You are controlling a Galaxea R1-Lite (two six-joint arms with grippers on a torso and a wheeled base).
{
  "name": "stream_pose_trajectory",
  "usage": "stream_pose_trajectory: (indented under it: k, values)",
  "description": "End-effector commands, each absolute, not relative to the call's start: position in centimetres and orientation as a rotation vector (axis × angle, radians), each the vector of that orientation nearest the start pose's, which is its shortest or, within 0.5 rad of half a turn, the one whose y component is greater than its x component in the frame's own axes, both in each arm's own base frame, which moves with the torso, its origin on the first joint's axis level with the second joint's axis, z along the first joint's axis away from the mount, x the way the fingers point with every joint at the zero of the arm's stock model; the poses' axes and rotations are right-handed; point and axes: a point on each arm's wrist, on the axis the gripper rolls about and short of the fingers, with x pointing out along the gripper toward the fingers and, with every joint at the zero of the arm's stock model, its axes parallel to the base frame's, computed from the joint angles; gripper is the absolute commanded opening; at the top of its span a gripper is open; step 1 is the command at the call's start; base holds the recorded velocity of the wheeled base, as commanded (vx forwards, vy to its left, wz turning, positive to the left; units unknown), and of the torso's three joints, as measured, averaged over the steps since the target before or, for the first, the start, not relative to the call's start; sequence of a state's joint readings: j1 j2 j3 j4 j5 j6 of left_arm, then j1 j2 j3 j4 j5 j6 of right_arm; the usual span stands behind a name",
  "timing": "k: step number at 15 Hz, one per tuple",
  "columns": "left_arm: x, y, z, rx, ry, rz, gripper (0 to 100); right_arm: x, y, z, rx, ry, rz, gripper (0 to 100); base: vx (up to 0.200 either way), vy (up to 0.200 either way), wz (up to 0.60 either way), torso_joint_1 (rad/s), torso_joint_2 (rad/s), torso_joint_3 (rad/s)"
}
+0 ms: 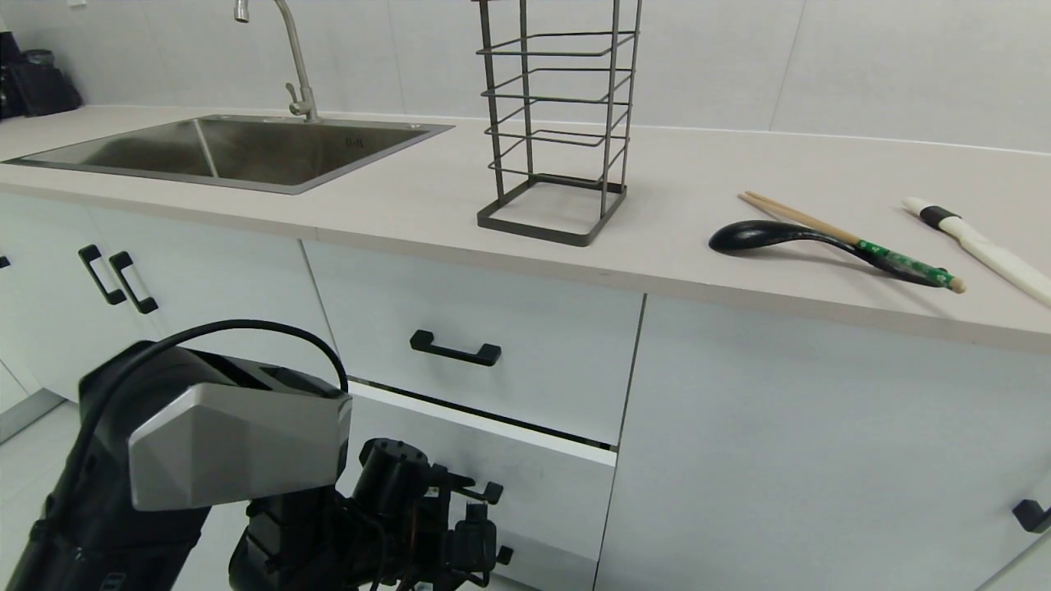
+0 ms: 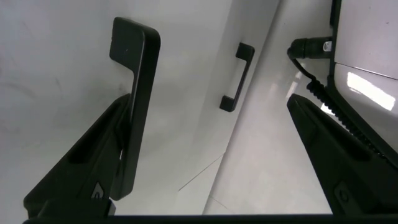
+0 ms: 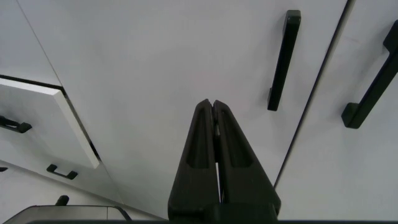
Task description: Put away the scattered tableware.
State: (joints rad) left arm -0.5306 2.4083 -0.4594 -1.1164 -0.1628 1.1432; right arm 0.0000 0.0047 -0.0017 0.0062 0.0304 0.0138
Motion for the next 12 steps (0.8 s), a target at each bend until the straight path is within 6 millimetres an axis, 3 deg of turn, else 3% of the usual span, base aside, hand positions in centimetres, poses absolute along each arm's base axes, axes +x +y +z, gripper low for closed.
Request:
stream_pose_trajectory:
  k: [1,5,8,10,12]
  values:
    - [25.4,-15.4,-6.5,1.182,0.369,-1.069,100,-2.2,0.1,7.5,0.014,0.011,0.031,0,0.0,0.0,0.0,0.0,0.0,0.0]
    - [25.1,-15.3,-4.9,1.184,0.335,-1.054,100,-2.2,0.1,7.5,0.014,0.011,0.031,0,0.0,0.0,0.0,0.0,0.0,0.0]
    - [21.8,-13.6,-3.2,1.195,0.377,-1.083,100,-2.2,0.1,7.5,0.014,0.011,0.031,0,0.0,0.0,0.0,0.0,0.0,0.0]
    - [21.0,-13.1,-2.3,1.195,0.363,-1.076,100,-2.2,0.1,7.5,0.014,0.011,0.031,0,0.0,0.0,0.0,0.0,0.0,0.0]
    - [18.8,-12.9,0.8,1.197,0.265,-1.061,100,-2.2,0.1,7.5,0.014,0.011,0.031,0,0.0,0.0,0.0,0.0,0.0,0.0]
